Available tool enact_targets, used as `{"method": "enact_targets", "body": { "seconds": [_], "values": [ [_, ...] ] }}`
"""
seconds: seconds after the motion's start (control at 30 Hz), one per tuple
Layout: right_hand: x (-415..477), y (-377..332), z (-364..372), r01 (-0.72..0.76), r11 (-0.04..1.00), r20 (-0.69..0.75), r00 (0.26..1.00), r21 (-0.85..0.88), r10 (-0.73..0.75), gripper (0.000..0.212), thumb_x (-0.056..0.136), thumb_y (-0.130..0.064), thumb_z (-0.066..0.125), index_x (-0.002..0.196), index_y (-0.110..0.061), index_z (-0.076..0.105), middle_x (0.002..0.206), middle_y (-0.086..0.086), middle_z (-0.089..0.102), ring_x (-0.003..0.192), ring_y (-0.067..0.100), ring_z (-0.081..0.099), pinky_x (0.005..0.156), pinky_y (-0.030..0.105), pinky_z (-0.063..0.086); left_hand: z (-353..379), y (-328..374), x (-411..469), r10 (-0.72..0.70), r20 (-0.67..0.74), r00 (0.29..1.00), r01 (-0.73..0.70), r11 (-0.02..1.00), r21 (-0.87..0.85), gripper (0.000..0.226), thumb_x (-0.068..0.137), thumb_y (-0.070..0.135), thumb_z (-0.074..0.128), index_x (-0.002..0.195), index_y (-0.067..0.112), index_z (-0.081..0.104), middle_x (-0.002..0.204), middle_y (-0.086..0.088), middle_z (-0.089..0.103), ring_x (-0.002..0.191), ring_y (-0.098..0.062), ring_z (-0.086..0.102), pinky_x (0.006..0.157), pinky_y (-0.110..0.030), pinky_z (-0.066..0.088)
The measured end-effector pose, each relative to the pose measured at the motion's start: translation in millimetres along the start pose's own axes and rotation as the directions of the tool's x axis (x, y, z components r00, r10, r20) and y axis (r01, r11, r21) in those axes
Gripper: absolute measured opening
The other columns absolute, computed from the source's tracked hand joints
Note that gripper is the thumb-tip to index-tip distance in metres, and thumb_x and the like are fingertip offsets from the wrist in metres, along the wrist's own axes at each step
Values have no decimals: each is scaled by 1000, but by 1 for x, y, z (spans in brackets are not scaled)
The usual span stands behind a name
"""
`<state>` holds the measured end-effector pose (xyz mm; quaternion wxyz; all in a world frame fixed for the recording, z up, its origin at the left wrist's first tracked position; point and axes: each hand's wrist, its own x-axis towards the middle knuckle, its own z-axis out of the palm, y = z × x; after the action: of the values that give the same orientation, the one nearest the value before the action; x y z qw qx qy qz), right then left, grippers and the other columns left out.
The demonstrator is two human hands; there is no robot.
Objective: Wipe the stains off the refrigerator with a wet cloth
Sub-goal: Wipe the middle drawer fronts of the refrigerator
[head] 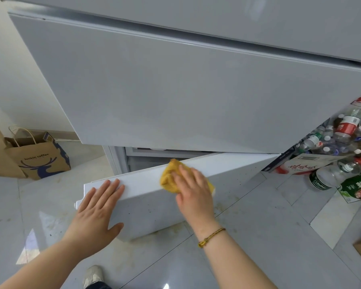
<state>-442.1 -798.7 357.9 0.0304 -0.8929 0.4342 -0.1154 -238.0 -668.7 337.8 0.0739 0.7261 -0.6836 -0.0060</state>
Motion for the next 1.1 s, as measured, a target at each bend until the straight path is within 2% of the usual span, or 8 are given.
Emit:
{"method": "enact_targets", "body": {
  "seconds": [0.2,0.3,0.43,0.5,0.6,0.77,0.9,1.1],
  "values": [
    [-1,80,-19,-373,923,-25,926,96,377,48,74,10,59,121,-3,58,136,15,48,122,46,43,89,55,47,5,-10,6,10,-69,998,-14,998,-55,57,97,45,10,130,10,40,130,-8,49,142,-7,-1,114,-24,-4],
    [3,74,-23,-435,894,1,899,108,438,49,87,2,48,135,-10,45,150,5,29,138,33,22,104,44,37,-3,-12,8,-198,-210,957,145,959,-244,41,91,25,51,127,6,48,134,-20,47,133,-36,32,112,-45,17],
    [6,62,-21,-535,837,11,843,116,537,50,91,-2,42,139,-13,38,153,0,20,140,27,13,103,40,36,-30,-13,2,-673,67,737,622,636,-457,73,77,23,70,138,8,35,143,-15,36,131,-34,32,106,-48,29],
    [9,55,-20,-564,817,1,823,120,568,49,91,-2,42,139,-13,39,153,1,22,139,29,15,102,40,36,-34,-17,4,-717,218,662,714,513,-477,69,76,32,69,135,9,39,131,-14,48,113,-32,49,89,-46,46],
    [15,37,-15,-565,816,-19,821,119,571,48,91,-4,43,138,-13,40,152,2,24,137,30,17,100,41,37,-34,-25,12,-729,298,616,744,414,-524,56,79,34,67,123,4,52,97,-11,56,84,-31,53,70,-38,49],
    [29,-1,1,-576,811,-51,811,100,583,48,86,-3,51,133,-10,47,147,8,33,132,36,27,98,45,42,-37,-39,30,-696,313,646,720,420,-552,53,82,33,64,125,6,50,93,-7,51,79,-26,48,62,-32,43],
    [43,-37,17,-502,863,-131,854,49,504,50,52,6,78,101,-2,68,113,22,63,94,48,58,71,52,55,-34,-52,44,-674,296,677,681,421,-599,50,82,32,65,122,5,52,98,-11,57,84,-21,45,68,-29,38],
    [55,-73,24,-535,845,-171,831,17,530,57,41,6,83,95,-3,69,104,22,65,83,44,62,54,42,55,-29,-76,57,-596,332,731,634,412,-655,47,79,29,68,118,5,54,70,3,44,77,-21,46,55,-20,34]
  ]
}}
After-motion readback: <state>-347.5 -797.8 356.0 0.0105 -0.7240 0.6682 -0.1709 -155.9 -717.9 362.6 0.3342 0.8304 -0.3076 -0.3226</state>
